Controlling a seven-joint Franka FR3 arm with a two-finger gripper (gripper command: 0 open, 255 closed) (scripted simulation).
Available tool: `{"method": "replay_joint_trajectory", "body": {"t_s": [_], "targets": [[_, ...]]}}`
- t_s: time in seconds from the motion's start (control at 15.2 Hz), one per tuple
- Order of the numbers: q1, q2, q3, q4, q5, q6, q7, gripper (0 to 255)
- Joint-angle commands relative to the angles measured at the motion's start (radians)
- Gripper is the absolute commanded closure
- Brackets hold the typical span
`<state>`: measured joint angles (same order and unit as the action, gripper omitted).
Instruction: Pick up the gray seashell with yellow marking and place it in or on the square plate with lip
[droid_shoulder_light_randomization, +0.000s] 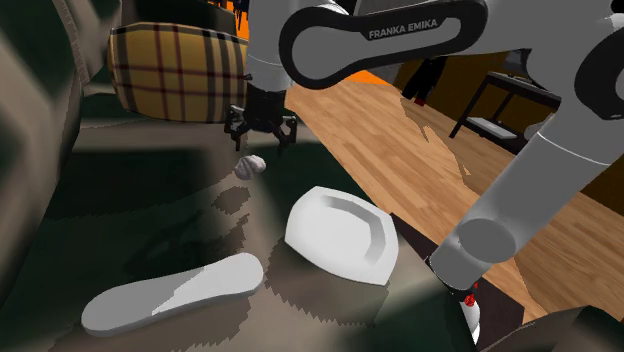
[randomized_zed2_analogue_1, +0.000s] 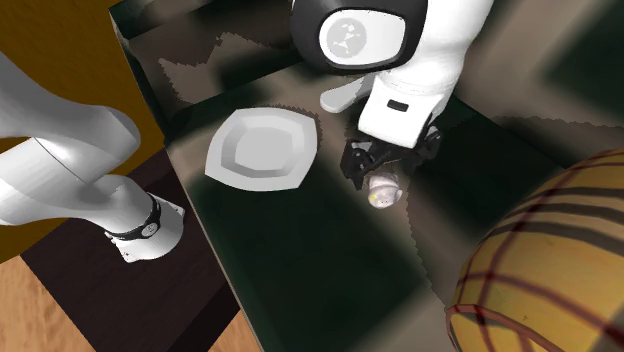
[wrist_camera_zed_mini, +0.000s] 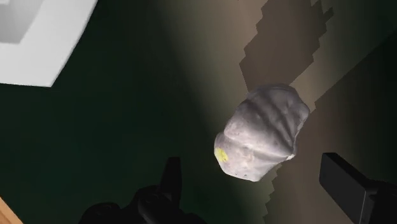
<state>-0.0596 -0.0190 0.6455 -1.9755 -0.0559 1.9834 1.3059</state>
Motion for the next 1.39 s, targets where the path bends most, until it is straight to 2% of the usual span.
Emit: {"method": "replay_joint_trajectory", "body": {"t_s": [0.0,0.46,0.92,0.99,1.32], "targets": [[0.008,0.044,0.011,0.023,-0.033,0.013,0.059,0],[0.011,0.079,0.009,-0.033,-0.060,0.095,0.078,0],[0.011,0.079,0.008,-0.033,-0.060,0.095,0.078,0],[0.011,0.079,0.008,-0.033,-0.060,0.095,0.078,255],[0.011,0.079,0.008,-0.033,-0.060,0.095,0.078,255]]}}
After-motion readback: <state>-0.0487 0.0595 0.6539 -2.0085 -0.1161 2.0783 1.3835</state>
